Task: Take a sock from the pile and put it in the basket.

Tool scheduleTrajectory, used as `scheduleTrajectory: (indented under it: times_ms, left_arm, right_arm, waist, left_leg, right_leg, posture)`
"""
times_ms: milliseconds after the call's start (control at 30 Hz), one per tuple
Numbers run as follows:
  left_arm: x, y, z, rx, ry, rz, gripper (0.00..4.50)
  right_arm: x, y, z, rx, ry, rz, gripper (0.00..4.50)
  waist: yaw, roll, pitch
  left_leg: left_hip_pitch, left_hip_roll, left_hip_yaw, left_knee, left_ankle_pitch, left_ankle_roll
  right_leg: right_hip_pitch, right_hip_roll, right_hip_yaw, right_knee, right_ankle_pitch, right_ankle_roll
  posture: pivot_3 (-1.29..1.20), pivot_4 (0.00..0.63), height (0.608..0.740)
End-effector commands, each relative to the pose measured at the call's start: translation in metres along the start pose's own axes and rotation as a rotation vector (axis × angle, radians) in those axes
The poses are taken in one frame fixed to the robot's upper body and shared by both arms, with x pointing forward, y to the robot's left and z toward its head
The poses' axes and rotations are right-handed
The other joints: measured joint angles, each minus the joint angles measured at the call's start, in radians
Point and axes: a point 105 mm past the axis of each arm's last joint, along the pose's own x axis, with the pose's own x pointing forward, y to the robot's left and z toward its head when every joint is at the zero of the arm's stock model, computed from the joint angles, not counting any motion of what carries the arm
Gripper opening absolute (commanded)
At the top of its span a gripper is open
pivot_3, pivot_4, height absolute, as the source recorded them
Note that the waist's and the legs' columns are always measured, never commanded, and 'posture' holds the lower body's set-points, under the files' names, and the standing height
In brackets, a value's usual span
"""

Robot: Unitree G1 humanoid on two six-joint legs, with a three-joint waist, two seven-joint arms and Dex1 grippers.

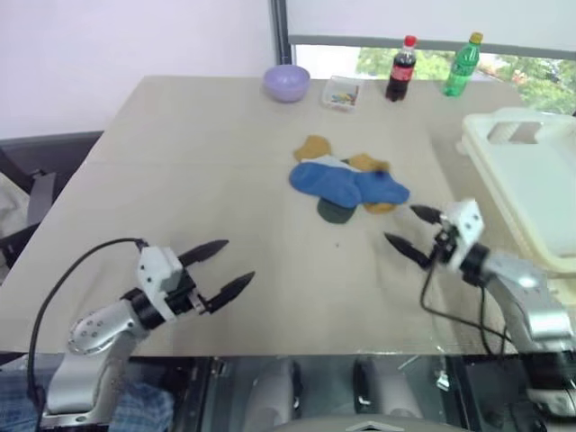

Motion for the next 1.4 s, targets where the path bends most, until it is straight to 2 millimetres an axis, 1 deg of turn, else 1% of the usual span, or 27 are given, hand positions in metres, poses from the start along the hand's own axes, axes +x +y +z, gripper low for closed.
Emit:
scheduleTrajectory:
  times_ms: [33, 100, 200, 333, 400, 433, 500, 600, 633, 667, 700, 867, 933, 1000, 1033, 1133, 1167, 1233, 1267, 1300, 1400]
  left_arm:
    - [-0.014, 0.012, 0.012, 0.017, -0.020, 0.006, 4.45]
    - [-0.017, 0.013, 0.014, 0.027, -0.003, -0.010, 4.45]
    - [-0.022, 0.015, 0.016, 0.042, 0.017, -0.016, 4.45]
    - [-0.024, 0.014, 0.015, 0.051, 0.024, -0.011, 4.45]
    - [-0.024, 0.013, 0.013, 0.049, 0.026, -0.005, 4.50]
    - [-0.024, 0.012, 0.013, 0.049, 0.026, -0.003, 4.50]
    - [-0.024, 0.012, 0.012, 0.049, 0.025, 0.002, 4.50]
    - [-0.024, 0.013, 0.012, 0.050, 0.025, 0.008, 4.50]
    - [-0.024, 0.013, 0.012, 0.050, 0.024, 0.010, 4.50]
    - [-0.023, 0.013, 0.012, 0.051, 0.024, 0.011, 4.50]
    - [-0.023, 0.014, 0.012, 0.052, 0.023, 0.012, 4.50]
    - [-0.022, 0.015, 0.012, 0.055, 0.022, 0.017, 4.50]
    - [-0.022, 0.014, 0.012, 0.056, 0.022, 0.018, 4.50]
    - [-0.022, 0.014, 0.012, 0.056, 0.022, 0.019, 4.50]
    - [-0.021, 0.014, 0.012, 0.056, 0.024, 0.018, 4.50]
    - [-0.021, 0.013, 0.011, 0.054, 0.030, 0.013, 4.50]
    - [-0.021, 0.013, 0.011, 0.054, 0.030, 0.013, 4.50]
    - [-0.021, 0.012, 0.010, 0.054, 0.033, 0.012, 4.50]
    - [-0.021, 0.013, 0.010, 0.054, 0.033, 0.011, 4.50]
    - [-0.020, 0.013, 0.010, 0.053, 0.035, 0.009, 4.50]
    - [-0.019, 0.013, 0.009, 0.053, 0.042, -0.001, 4.50]
  right_arm:
    - [0.027, 0.002, 0.014, 0.023, -0.025, 0.022, 4.50]
    - [0.040, 0.003, 0.015, 0.032, -0.006, 0.032, 4.50]
    - [0.061, -0.002, 0.010, 0.060, 0.066, -0.001, 4.50]
    - [0.074, -0.008, 0.011, 0.098, 0.072, -0.025, 4.50]
    - [0.078, -0.008, 0.010, 0.099, 0.081, -0.023, 3.99]
    - [0.080, -0.007, 0.010, 0.092, 0.078, -0.018, 3.60]
    - [0.082, -0.005, 0.013, 0.097, 0.065, -0.008, 2.78]
    - [0.082, -0.004, 0.014, 0.093, 0.067, 0.003, 1.19]
    - [0.082, -0.002, 0.013, 0.081, 0.074, 0.012, 1.02]
    - [0.082, -0.001, 0.013, 0.074, 0.075, 0.018, 0.30]
    - [0.083, -0.001, 0.013, 0.075, 0.073, 0.022, 0.03]
    - [0.084, 0.003, 0.017, 0.071, 0.058, 0.041, 0.03]
    - [0.083, 0.009, 0.022, 0.074, 0.037, 0.077, 0.03]
    - [0.080, 0.019, 0.027, 0.094, 0.021, 0.137, 0.03]
    - [0.076, 0.029, 0.029, 0.115, 0.019, 0.194, 0.03]
    - [0.061, 0.057, 0.031, 0.165, 0.038, 0.354, 0.03]
    - [0.057, 0.062, 0.031, 0.172, 0.047, 0.379, 0.03]
    - [0.040, 0.080, 0.024, 0.213, 0.116, 0.489, 0.03]
    - [0.034, 0.087, 0.022, 0.228, 0.141, 0.523, 0.03]
    - [0.023, 0.095, 0.016, 0.249, 0.192, 0.574, 0.03]
    - [-0.006, 0.110, 0.001, 0.302, 0.324, 0.669, 0.03]
  waist:
    - [0.000, 0.000, 0.001]
    - [0.004, 0.000, 0.001]
    - [0.002, -0.001, 0.002]
    - [-0.004, -0.001, 0.002]
    - [-0.014, -0.001, 0.002]
    - [-0.017, -0.001, 0.002]
    - [-0.023, -0.001, 0.002]
    - [-0.027, -0.001, 0.002]
    - [-0.027, -0.001, 0.002]
    - [-0.027, -0.001, 0.002]
    - [-0.027, -0.001, 0.002]
    - [-0.027, -0.001, 0.002]
    - [-0.026, -0.001, 0.003]
    - [-0.026, -0.001, 0.003]
    - [-0.027, -0.001, 0.003]
    - [-0.024, -0.001, 0.003]
    - [-0.022, -0.001, 0.003]
    - [-0.020, -0.001, 0.003]
    - [-0.020, -0.001, 0.003]
    - [-0.020, -0.001, 0.003]
    - [-0.019, -0.001, 0.003]
  left_leg:
    - [-0.001, 0.000, 0.000, 0.000, 0.000, 0.000]
    - [-0.001, 0.000, 0.000, -0.001, 0.000, 0.000]
    - [-0.002, -0.001, 0.004, -0.001, 0.000, 0.000]
    - [-0.001, -0.001, 0.007, -0.001, 0.000, 0.000]
    - [-0.001, 0.000, 0.006, -0.001, 0.000, 0.000]
    - [-0.001, -0.001, 0.006, -0.001, 0.000, 0.000]
    - [-0.001, -0.001, 0.007, -0.001, 0.000, 0.000]
    - [-0.001, 0.000, 0.007, -0.001, 0.000, 0.000]
    - [-0.001, 0.000, 0.007, -0.001, 0.000, 0.000]
    - [-0.001, 0.000, 0.007, -0.001, 0.000, 0.000]
    - [-0.001, 0.000, 0.007, -0.001, 0.000, 0.000]
    - [-0.001, 0.000, 0.007, -0.001, 0.000, -0.001]
    - [-0.001, 0.000, 0.007, -0.001, 0.000, -0.001]
    - [-0.001, 0.000, 0.007, -0.001, 0.000, -0.001]
    - [-0.001, 0.000, 0.007, -0.001, 0.000, -0.001]
    - [-0.001, 0.001, 0.007, -0.002, 0.000, -0.001]
    - [-0.001, 0.001, 0.007, -0.002, 0.000, -0.001]
    - [-0.001, 0.001, 0.007, -0.002, 0.000, -0.001]
    - [-0.001, 0.001, 0.006, -0.002, 0.000, -0.001]
    - [-0.001, 0.001, 0.005, -0.002, 0.000, -0.001]
    - [-0.001, 0.000, 0.001, -0.002, 0.000, -0.001]
  right_leg:
    - [0.000, 0.000, 0.000, 0.000, 0.000, 0.000]
    - [0.000, 0.000, 0.000, 0.000, 0.000, 0.000]
    - [0.000, 0.000, 0.000, -0.001, 0.000, 0.000]
    - [0.000, -0.001, 0.000, 0.000, 0.000, 0.000]
    - [0.000, 0.000, 0.000, 0.000, 0.000, 0.000]
    - [0.000, 0.000, 0.000, 0.000, 0.000, 0.000]
    - [0.000, 0.000, 0.000, 0.000, 0.000, 0.000]
    - [0.000, 0.000, 0.000, 0.000, 0.000, 0.000]
    - [0.000, 0.000, 0.000, 0.000, 0.000, 0.000]
    - [0.000, 0.000, 0.000, 0.000, 0.000, 0.000]
    - [0.000, 0.000, 0.000, 0.001, 0.000, 0.000]
    - [0.000, 0.000, 0.000, 0.001, 0.000, 0.000]
    - [0.000, 0.000, 0.000, 0.001, 0.000, 0.000]
    - [0.000, 0.000, 0.000, 0.001, 0.000, 0.000]
    - [0.000, 0.000, 0.000, 0.000, 0.000, 0.000]
    - [0.000, 0.000, 0.000, 0.000, 0.000, 0.000]
    - [0.000, 0.000, 0.000, 0.000, 0.000, 0.000]
    - [0.000, 0.000, 0.000, 0.000, 0.000, 0.000]
    - [0.000, -0.001, 0.000, 0.000, 0.000, 0.000]
    - [0.000, -0.001, 0.000, 0.000, 0.000, 0.000]
    - [0.000, -0.002, 0.000, -0.001, 0.000, 0.000]
  posture:
    - [0.00, 0.150, 0.736]
    - [0.00, 0.150, 0.736]
    - [0.00, 0.150, 0.736]
    - [0.00, 0.150, 0.736]
    - [0.00, 0.150, 0.736]
    - [0.00, 0.150, 0.736]
    - [0.00, 0.150, 0.736]
    - [0.00, 0.150, 0.736]
    - [0.00, 0.150, 0.736]
    - [0.00, 0.150, 0.736]
    - [0.00, 0.150, 0.736]
    - [0.00, 0.150, 0.736]
    - [0.00, 0.150, 0.736]
    - [0.00, 0.150, 0.736]
    - [0.00, 0.150, 0.736]
    - [0.00, 0.150, 0.736]
    - [0.00, 0.150, 0.736]
    - [0.00, 0.150, 0.736]
    - [0.00, 0.150, 0.736]
    - [0.00, 0.150, 0.736]
    - [0.00, 0.150, 0.736]
